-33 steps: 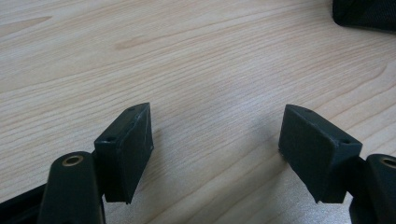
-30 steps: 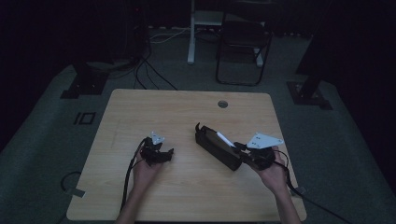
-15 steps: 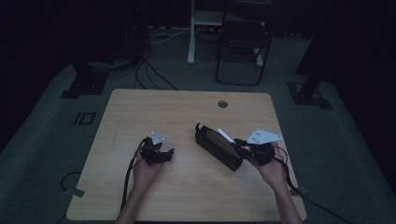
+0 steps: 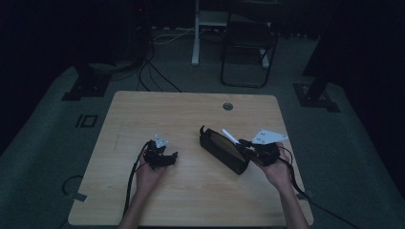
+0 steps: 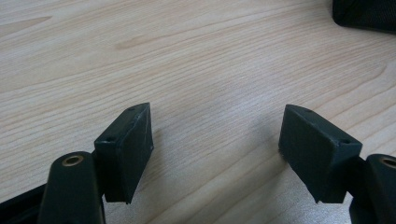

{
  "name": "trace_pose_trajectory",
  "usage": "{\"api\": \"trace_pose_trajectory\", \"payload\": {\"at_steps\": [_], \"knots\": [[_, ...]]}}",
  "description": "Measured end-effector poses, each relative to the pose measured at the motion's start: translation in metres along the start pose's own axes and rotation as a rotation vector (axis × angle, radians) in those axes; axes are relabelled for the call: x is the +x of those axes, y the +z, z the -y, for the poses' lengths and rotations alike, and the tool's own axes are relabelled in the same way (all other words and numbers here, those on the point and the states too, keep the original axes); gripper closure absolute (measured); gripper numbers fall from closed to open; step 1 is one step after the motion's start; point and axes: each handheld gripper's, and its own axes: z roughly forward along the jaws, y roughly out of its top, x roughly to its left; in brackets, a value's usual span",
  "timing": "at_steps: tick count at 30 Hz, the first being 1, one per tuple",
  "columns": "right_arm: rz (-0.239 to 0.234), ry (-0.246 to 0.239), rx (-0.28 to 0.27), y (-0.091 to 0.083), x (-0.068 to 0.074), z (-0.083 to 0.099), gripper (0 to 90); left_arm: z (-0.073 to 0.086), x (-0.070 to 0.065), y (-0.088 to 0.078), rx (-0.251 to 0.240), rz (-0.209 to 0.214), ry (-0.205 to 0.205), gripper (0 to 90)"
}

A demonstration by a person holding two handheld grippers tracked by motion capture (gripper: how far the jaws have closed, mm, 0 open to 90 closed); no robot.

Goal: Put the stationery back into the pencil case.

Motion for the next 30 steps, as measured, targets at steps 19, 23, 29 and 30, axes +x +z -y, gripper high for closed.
{"api": "trace_pose_trajectory", "payload": {"at_steps": [19, 23, 29, 30], "knots": [[-0.002, 0.017, 0.009, 0.014, -0.007, -0.001, 78.6, 0.0, 0.0, 0.0, 0.0, 0.0, 0.0, 26.5], [-0.004, 0.019, 0.011, 0.017, -0.008, -0.001, 78.6, 0.0, 0.0, 0.0, 0.0, 0.0, 0.0, 26.6], [-0.005, 0.03, 0.012, 0.022, -0.01, 0.0, 78.6, 0.0, 0.0, 0.0, 0.0, 0.0, -0.001, 26.5], [-0.005, 0.031, 0.013, 0.023, -0.01, 0.0, 78.6, 0.0, 0.0, 0.0, 0.0, 0.0, 0.0, 26.6]]}}
